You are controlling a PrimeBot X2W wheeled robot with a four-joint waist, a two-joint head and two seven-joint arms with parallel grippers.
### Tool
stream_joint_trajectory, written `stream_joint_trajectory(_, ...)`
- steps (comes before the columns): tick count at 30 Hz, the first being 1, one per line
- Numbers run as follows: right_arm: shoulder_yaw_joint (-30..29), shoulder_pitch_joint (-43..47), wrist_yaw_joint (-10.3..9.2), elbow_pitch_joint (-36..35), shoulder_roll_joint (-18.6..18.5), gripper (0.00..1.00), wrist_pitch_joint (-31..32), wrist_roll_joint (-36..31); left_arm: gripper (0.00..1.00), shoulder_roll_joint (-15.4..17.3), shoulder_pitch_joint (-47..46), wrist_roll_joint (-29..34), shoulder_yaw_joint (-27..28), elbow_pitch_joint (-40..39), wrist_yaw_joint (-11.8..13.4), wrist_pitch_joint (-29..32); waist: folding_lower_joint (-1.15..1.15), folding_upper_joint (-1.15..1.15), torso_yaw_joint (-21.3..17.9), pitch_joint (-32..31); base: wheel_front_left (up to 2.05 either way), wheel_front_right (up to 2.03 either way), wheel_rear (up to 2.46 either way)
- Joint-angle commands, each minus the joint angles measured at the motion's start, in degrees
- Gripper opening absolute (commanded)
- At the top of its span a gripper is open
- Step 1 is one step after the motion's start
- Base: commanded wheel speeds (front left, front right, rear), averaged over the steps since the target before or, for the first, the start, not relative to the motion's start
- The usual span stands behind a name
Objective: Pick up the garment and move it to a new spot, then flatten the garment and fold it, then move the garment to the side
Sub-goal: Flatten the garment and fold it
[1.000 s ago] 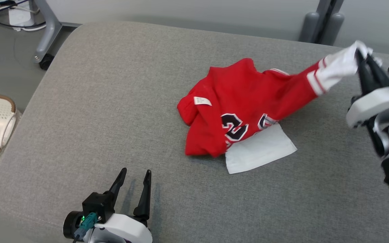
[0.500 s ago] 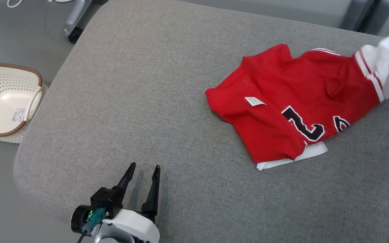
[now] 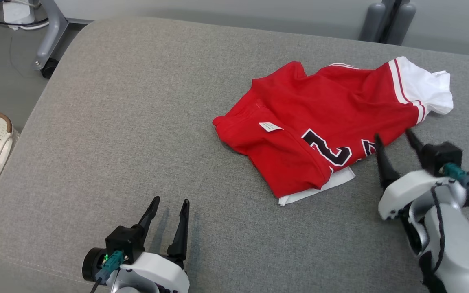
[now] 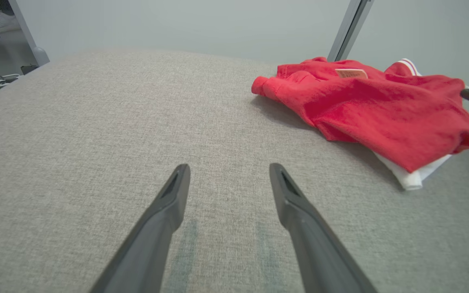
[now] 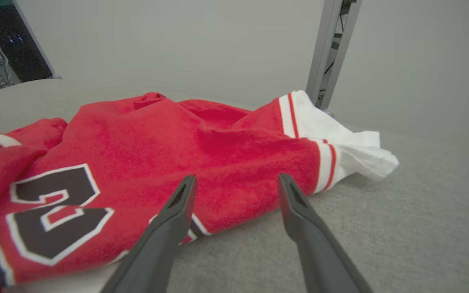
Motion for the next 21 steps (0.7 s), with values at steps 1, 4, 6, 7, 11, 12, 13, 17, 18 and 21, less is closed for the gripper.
stream_joint_trajectory(1, 1.1, 2.2, -0.02, -1.0, 0.3, 1.0, -0.2, 1.4, 1.0, 0.2, 0.0, 0.3, 0.1, 0.1, -0.1, -0.1, 0.0, 0.0, -0.3, -0.4, 0.0, 0.0, 0.0)
stream_joint_trajectory(4, 3.9, 5.3, -0.02, -3.3, 1.0, 1.0, -0.2, 4.0, 1.0, 0.3, 0.1, 0.4, 0.0, 0.2, -0.3, -0.1, 0.0, 0.0, -0.1, -0.7, 0.0, 0.0, 0.0)
stream_joint_trajectory(6, 5.6, 7.0, -0.02, -3.8, 1.3, 1.0, -0.2, 5.0, 1.0, 0.3, 0.6, 0.5, 0.2, 0.3, -0.5, -0.1, 0.0, 0.0, 0.2, -0.9, 0.0, 0.0, 0.0)
stream_joint_trajectory(7, 6.2, 7.7, -0.02, -3.7, 1.5, 1.0, -0.2, 5.7, 1.0, 0.3, 0.7, 0.5, 0.2, 0.4, -0.5, -0.1, 0.0, 0.0, 0.4, -1.1, 0.0, 0.0, 0.0)
stream_joint_trajectory(11, 8.6, 8.7, -0.02, -2.7, 1.3, 1.0, -0.2, 6.8, 1.0, 0.2, 1.2, 0.4, 0.0, 0.7, -0.6, -0.1, 0.0, 0.0, 1.5, -1.4, 0.0, 0.0, 0.0)
stream_joint_trajectory(12, 8.8, 8.7, -0.02, -2.4, 1.2, 1.0, -0.2, 7.0, 1.0, 0.2, 1.3, 0.4, -0.1, 0.7, -0.5, -0.1, 0.0, 0.0, 1.7, -1.5, 0.0, 0.0, 0.0)
stream_joint_trajectory(13, 8.9, 8.7, -0.02, -2.1, 1.1, 1.0, -0.2, 7.2, 1.0, 0.2, 1.4, 0.3, 0.0, 0.7, -0.4, -0.1, 0.0, 0.0, 1.9, -1.5, 0.0, 0.0, 0.0)
stream_joint_trajectory(17, 8.7, 9.0, -0.02, 0.3, 0.8, 0.0, -0.2, 6.8, 1.0, 0.2, 1.9, 0.3, 0.1, 0.8, -0.2, -0.1, 0.0, 0.0, 2.5, -1.9, 0.0, 0.0, 0.0)
stream_joint_trajectory(18, 8.5, 9.2, -0.02, 0.8, 0.9, 0.0, -0.1, 6.9, 1.0, 0.2, 2.1, 0.3, 0.2, 0.9, -0.1, -0.1, 0.0, 0.0, 2.5, -2.1, 0.0, 0.0, 0.0)
stream_joint_trajectory(21, 7.7, 9.8, -0.02, 1.0, 1.0, 0.0, -0.1, 7.5, 1.0, 0.2, 2.6, 0.3, 0.5, 1.0, 0.1, -0.1, 0.0, 0.0, 2.1, -2.7, 0.0, 0.0, 0.0)
